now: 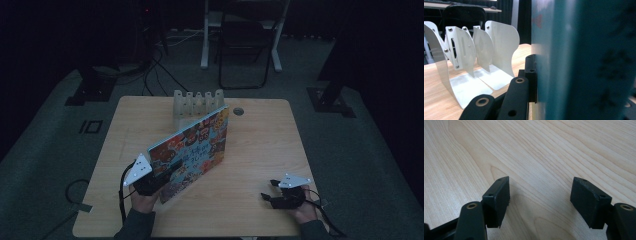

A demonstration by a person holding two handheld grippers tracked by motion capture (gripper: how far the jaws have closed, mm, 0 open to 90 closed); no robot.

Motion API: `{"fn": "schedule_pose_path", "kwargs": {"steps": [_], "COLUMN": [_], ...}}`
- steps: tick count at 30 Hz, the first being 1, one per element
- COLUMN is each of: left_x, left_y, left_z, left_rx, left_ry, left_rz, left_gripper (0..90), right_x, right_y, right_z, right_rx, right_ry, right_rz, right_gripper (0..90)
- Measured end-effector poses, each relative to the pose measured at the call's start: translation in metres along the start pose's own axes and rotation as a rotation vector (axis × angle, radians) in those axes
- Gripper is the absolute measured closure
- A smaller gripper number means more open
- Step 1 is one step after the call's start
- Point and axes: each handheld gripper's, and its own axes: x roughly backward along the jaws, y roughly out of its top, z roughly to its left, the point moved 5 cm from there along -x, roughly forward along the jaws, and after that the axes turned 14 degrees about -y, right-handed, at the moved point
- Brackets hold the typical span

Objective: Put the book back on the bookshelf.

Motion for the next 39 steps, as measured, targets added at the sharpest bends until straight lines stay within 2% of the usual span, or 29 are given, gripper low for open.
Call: {"fn": "schedule_pose_path", "kwargs": {"steps": [9, 39], "left_x": [0.008, 0.023], "left_y": [0.000, 0.001], "left_z": [0.004, 0.011], "left_rx": [0.005, 0.027], "left_ry": [0.042, 0.133], "left_rz": [-0.013, -0.043], "left_gripper": [81.3, 81.3], "right_x": [0.000, 0.000], "right_y": [0.000, 0.000], "right_z": [0.000, 0.001], "right_rx": [0.002, 0.006], "right_ry": [0.002, 0.004], "right_rz": [0.000, -0.001], "right_gripper": [30.4, 29.7]}}
